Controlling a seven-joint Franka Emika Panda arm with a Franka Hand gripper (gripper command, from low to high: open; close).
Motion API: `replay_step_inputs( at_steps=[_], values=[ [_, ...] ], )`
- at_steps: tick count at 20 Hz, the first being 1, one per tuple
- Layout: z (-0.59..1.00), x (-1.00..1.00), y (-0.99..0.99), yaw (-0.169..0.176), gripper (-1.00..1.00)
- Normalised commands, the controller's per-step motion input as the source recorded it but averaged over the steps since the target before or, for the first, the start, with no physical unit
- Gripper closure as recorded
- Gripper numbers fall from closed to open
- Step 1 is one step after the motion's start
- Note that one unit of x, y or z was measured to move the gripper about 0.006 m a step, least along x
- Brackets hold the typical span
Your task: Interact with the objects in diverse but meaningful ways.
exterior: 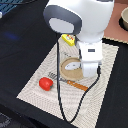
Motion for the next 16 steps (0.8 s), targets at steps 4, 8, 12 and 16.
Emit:
replay_step_inputs(
  at_steps=[4,8,12,16],
  values=[
    [0.92,-0.25,0.04,0.0,-1.0],
    [1.0,-0.13,0.16,0.0,-1.0],
    [0.25,0.11,0.29,0.0,-1.0],
    [-0.29,-0.05,0.06,-0.03,-1.0]
  ],
)
